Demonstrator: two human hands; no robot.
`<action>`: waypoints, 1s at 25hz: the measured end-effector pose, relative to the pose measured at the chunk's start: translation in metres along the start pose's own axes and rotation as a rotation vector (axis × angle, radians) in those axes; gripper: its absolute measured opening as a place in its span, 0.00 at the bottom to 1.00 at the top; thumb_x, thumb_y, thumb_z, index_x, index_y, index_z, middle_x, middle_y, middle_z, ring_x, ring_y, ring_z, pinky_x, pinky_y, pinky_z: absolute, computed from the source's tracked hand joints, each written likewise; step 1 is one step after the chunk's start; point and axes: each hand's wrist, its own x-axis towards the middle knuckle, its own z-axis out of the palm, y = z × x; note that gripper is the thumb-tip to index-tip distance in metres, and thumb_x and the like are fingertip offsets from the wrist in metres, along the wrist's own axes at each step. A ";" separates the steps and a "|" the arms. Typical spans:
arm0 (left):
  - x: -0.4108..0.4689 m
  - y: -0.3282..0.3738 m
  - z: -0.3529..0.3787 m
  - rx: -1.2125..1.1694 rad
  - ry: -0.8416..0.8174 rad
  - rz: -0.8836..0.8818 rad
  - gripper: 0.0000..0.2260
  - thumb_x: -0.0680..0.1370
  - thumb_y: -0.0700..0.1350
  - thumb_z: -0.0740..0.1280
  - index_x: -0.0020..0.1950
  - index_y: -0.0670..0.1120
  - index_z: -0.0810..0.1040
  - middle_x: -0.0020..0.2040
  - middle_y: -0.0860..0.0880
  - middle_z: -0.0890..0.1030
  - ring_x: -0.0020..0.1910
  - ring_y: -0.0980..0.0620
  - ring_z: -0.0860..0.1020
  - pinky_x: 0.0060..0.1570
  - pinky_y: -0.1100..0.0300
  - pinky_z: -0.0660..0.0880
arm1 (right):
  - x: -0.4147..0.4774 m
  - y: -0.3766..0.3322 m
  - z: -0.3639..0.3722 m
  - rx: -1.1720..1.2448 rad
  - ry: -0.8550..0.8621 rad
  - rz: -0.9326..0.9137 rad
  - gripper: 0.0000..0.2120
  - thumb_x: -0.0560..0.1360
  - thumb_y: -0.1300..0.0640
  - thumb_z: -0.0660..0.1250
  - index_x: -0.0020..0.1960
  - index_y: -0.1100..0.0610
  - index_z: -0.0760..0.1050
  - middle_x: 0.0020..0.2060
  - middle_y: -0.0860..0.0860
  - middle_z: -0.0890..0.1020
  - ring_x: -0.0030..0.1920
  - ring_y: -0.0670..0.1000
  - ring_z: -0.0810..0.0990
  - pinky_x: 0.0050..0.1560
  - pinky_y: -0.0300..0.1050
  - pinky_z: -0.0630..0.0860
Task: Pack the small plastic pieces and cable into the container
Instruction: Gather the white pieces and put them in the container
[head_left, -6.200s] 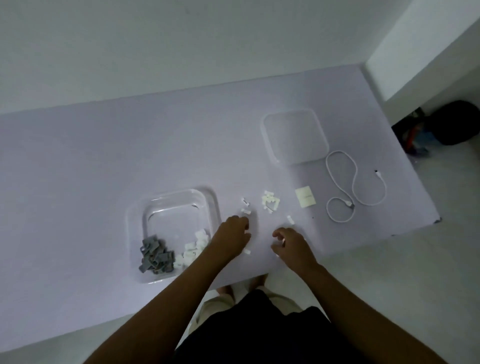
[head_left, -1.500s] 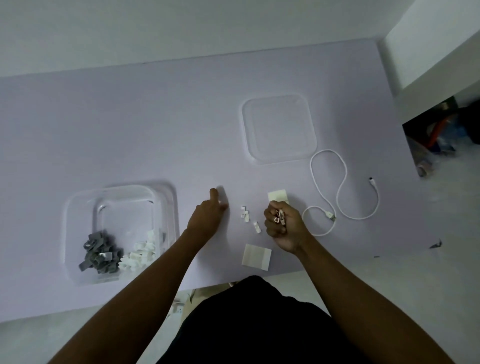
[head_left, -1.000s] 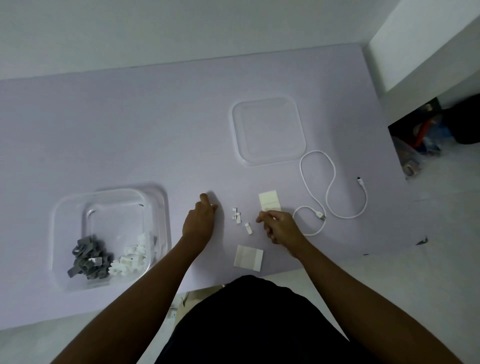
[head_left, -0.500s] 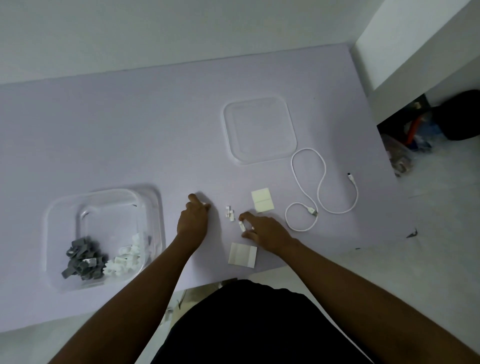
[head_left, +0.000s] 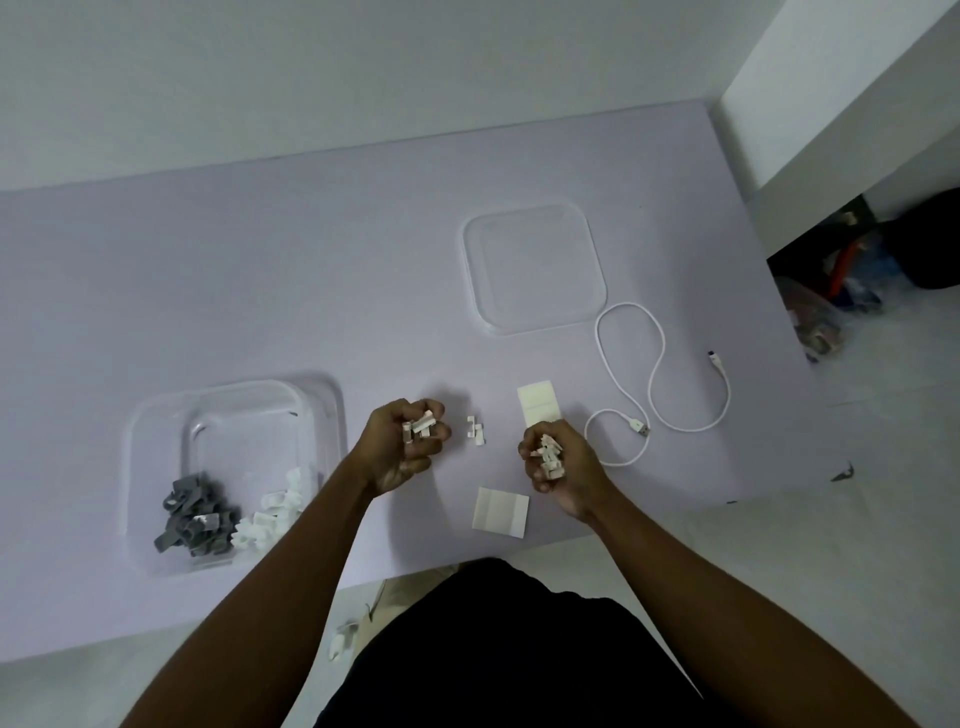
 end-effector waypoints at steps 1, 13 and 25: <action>0.000 -0.001 -0.001 0.019 0.016 -0.005 0.08 0.70 0.41 0.55 0.41 0.44 0.74 0.34 0.45 0.73 0.20 0.56 0.62 0.21 0.70 0.52 | 0.005 0.003 0.001 -0.179 0.095 -0.057 0.15 0.79 0.53 0.62 0.37 0.59 0.77 0.31 0.55 0.77 0.23 0.49 0.68 0.26 0.38 0.61; 0.007 0.005 0.005 0.983 0.435 0.162 0.10 0.80 0.46 0.61 0.43 0.44 0.79 0.34 0.49 0.75 0.32 0.50 0.71 0.29 0.61 0.64 | 0.057 0.016 0.026 -1.394 0.028 -0.624 0.19 0.70 0.55 0.77 0.60 0.56 0.79 0.56 0.54 0.83 0.55 0.56 0.82 0.54 0.52 0.78; 0.042 -0.035 0.023 1.827 0.389 0.240 0.25 0.80 0.57 0.62 0.69 0.43 0.61 0.52 0.37 0.81 0.48 0.34 0.81 0.42 0.50 0.74 | 0.013 -0.004 -0.003 0.007 0.431 -0.195 0.11 0.73 0.55 0.76 0.52 0.59 0.82 0.26 0.49 0.69 0.25 0.47 0.63 0.25 0.40 0.63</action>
